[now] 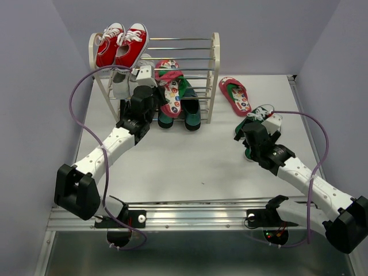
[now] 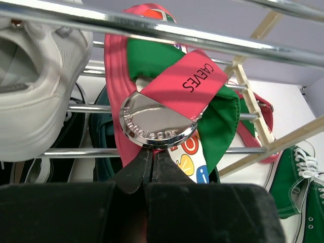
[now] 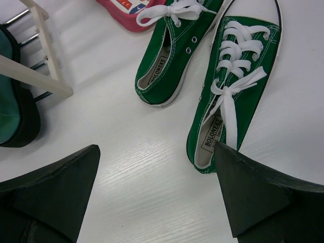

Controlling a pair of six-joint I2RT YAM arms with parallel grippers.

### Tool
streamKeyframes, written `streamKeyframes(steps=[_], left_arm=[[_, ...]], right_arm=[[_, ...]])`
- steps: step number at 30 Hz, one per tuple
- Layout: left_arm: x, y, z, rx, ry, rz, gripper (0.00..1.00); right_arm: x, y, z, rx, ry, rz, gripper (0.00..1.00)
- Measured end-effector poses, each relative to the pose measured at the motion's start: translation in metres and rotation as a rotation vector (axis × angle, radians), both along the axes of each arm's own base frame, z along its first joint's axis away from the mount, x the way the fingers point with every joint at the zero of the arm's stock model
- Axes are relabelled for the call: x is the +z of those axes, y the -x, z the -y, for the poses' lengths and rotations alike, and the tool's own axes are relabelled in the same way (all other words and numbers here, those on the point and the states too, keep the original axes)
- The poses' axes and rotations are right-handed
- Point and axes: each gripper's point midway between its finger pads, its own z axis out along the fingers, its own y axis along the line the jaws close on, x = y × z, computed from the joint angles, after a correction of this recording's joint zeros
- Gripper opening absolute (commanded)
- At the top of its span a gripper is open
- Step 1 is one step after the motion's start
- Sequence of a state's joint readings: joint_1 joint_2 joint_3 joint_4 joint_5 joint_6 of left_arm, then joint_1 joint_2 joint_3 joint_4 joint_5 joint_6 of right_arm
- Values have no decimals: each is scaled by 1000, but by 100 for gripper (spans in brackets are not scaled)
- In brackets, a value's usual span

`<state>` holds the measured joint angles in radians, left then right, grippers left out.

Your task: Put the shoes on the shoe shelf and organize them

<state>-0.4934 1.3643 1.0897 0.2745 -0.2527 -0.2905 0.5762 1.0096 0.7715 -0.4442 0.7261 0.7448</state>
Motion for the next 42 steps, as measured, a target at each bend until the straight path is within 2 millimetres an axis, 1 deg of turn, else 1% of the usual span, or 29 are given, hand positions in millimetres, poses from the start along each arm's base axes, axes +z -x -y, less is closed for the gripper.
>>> streamKeyframes(steps=[7,10,20,30,37,42], left_arm=[[17,-14,-2,-16,0,42,0],[22,-24,-1,-21,-7,57,0],[14,-44,-1,-12,-39,46,0],[8,-53,-5,5,-52,37,0],[0,-67,-6,12,-61,27,0],[0,-70,-8,19,-60,26,0]], right_arm=[[1,0,1,-6,2,5,100],[1,-1,1,-8,0,6,100],[3,-1,6,-30,15,16,100],[4,-2,7,-40,19,24,100],[5,-2,8,-43,20,26,100],[5,-2,8,-43,19,27,100]])
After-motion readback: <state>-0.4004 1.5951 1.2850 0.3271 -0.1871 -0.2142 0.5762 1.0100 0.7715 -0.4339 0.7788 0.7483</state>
